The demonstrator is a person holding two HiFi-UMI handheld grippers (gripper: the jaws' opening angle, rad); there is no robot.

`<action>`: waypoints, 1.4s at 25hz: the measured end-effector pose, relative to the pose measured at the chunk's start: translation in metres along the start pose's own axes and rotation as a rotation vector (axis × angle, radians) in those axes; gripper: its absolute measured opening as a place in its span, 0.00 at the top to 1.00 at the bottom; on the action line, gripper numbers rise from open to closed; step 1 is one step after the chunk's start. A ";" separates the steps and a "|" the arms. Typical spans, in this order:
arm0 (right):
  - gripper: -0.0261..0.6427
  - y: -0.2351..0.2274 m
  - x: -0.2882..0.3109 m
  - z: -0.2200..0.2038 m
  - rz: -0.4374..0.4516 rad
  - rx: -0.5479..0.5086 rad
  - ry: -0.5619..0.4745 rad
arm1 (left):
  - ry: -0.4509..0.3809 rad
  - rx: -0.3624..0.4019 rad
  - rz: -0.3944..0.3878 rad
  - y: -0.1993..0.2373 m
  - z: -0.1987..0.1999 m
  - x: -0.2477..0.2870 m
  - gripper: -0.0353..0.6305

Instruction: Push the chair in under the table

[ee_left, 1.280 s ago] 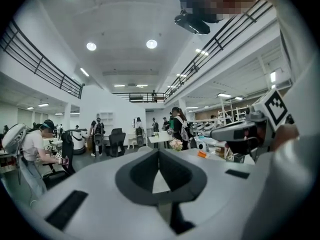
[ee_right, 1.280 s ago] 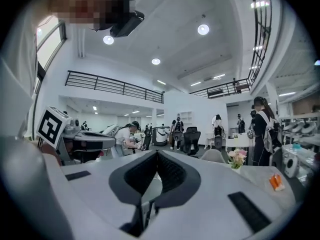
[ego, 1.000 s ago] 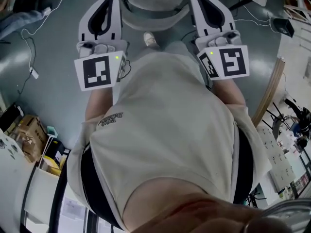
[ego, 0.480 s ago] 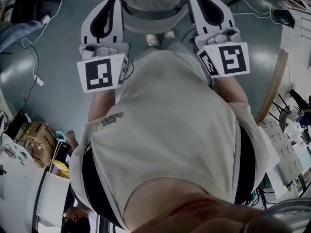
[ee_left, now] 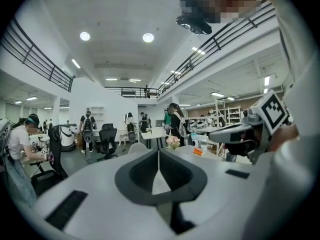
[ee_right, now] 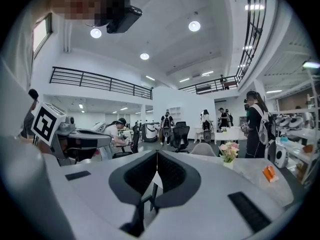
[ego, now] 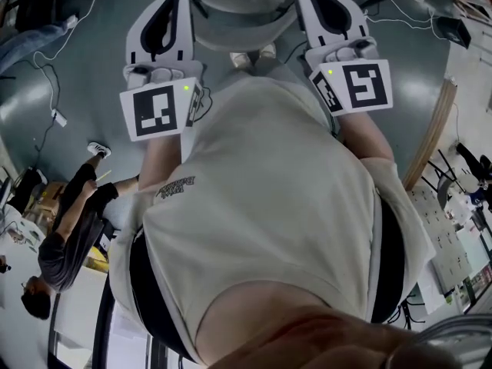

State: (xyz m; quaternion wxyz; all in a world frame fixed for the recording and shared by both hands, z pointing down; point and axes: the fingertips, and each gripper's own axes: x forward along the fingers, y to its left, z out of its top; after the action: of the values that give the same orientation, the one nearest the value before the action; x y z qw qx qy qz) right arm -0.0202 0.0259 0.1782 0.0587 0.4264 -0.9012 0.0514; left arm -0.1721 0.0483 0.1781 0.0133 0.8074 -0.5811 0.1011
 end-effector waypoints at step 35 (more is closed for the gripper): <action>0.67 -0.141 0.054 -0.322 -0.223 0.314 0.631 | 0.696 -0.102 -0.046 0.069 -0.344 0.151 0.70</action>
State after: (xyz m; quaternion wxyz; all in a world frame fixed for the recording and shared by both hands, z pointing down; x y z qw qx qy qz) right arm 0.0751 -0.0588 0.5107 0.2726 0.4890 -0.7679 0.3113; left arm -0.2419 -0.0670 0.5356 0.2531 0.7357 -0.5279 0.3405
